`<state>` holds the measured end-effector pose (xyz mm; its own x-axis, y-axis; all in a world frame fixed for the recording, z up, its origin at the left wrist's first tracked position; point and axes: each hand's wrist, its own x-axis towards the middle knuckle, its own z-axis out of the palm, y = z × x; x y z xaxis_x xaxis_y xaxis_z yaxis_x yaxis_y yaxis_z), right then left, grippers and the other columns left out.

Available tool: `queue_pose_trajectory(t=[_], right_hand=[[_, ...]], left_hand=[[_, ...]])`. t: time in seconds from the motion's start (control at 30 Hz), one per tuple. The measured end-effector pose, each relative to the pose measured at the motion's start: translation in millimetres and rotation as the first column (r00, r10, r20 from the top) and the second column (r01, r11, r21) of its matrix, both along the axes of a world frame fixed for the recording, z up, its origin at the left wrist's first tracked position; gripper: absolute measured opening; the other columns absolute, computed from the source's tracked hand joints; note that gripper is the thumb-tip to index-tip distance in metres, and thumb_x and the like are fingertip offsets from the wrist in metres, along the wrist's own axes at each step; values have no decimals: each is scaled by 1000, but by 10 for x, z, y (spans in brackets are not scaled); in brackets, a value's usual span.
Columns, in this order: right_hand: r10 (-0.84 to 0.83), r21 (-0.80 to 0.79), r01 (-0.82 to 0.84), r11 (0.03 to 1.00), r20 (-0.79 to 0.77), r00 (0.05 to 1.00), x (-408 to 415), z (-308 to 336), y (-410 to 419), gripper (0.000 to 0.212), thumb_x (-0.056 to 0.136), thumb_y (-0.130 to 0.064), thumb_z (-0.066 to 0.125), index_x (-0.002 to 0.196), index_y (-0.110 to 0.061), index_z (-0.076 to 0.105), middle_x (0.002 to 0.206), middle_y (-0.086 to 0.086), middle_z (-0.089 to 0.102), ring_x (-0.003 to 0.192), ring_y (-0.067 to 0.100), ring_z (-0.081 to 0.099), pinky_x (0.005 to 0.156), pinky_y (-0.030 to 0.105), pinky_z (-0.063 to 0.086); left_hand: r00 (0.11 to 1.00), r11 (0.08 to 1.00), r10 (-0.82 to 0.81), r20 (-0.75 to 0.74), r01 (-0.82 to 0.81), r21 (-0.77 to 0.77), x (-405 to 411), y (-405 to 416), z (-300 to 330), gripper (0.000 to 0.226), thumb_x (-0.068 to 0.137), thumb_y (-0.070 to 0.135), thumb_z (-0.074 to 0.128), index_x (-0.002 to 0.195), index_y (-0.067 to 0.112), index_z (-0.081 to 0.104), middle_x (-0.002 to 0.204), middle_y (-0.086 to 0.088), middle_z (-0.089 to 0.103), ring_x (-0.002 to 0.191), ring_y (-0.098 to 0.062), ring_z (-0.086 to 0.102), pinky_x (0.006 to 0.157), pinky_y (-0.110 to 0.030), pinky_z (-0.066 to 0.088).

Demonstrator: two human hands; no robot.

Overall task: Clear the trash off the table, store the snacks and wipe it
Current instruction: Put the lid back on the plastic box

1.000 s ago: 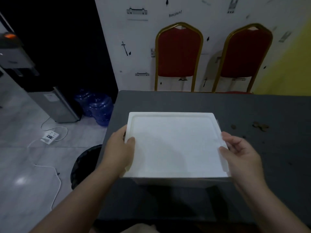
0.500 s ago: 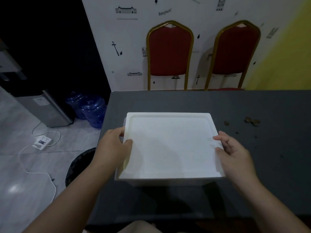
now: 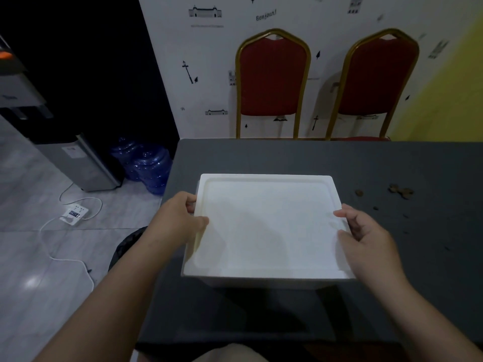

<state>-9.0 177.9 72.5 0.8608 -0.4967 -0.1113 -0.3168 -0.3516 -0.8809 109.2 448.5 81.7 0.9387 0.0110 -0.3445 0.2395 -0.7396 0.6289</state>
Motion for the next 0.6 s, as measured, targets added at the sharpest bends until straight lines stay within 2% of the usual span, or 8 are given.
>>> queue_pose_trajectory(t=[0.13,0.23,0.33,0.37,0.43,0.5,0.57,0.6], right_hand=[[-2,1,2,1000,-9,1000,-18,29,5,38,90,2,52,94,-35,60,133,-16,52,118,3,49,96,20,37],[44,-63,-46,997,-31,999,-55,35,20,32,92,-2,53,97,-33,60,137,-16,48,124,5,46,101,21,34],[62,-165,-74,984,-77,995,-42,21,0,30,91,-4,53,108,-28,61,138,-14,48,128,11,45,105,24,34],[56,-183,-71,981,-86,995,-16,26,-19,32,90,-4,54,112,-27,60,135,-12,50,125,12,48,103,26,37],[45,-184,-61,981,-89,995,77,59,-73,38,87,-6,57,120,-27,56,124,-10,55,113,11,54,94,27,42],[39,-101,-46,994,-77,996,247,111,-106,39,89,-10,57,124,-27,53,112,-17,57,105,6,55,86,26,43],[19,17,-18,1000,-76,997,455,132,-127,39,94,-15,53,130,-26,50,110,-21,56,105,5,53,86,26,43],[1,67,5,998,-82,997,559,128,-142,40,96,-18,51,135,-25,47,118,-17,55,110,8,53,92,29,45]], left_hand=[[996,999,10,-86,-15,-51,79,0,42,42,77,14,74,111,20,50,99,2,60,88,-18,60,81,-36,53],[990,996,0,-142,-13,-84,110,9,76,43,76,8,74,108,19,48,97,0,59,84,-18,60,79,-36,54],[985,996,-79,-156,72,-53,130,-7,113,66,75,6,74,128,22,39,119,-3,54,101,-25,56,92,-43,50],[979,991,-127,-158,121,-47,147,-18,132,77,75,4,74,137,25,32,125,-4,50,106,-25,53,95,-44,46],[961,970,-238,-142,228,-78,201,-50,164,87,76,-1,71,143,28,24,124,-1,47,107,-22,48,94,-43,45],[969,970,-232,-80,224,-96,296,-69,105,78,80,3,66,143,27,26,119,5,47,103,-19,49,86,-36,46],[997,984,-78,-9,75,-164,368,-113,8,46,89,18,55,132,27,42,110,4,57,90,-19,56,75,-33,47],[1000,976,10,8,-8,-217,379,-154,-25,25,93,24,47,118,25,51,97,0,60,80,-20,55,68,-31,46]])
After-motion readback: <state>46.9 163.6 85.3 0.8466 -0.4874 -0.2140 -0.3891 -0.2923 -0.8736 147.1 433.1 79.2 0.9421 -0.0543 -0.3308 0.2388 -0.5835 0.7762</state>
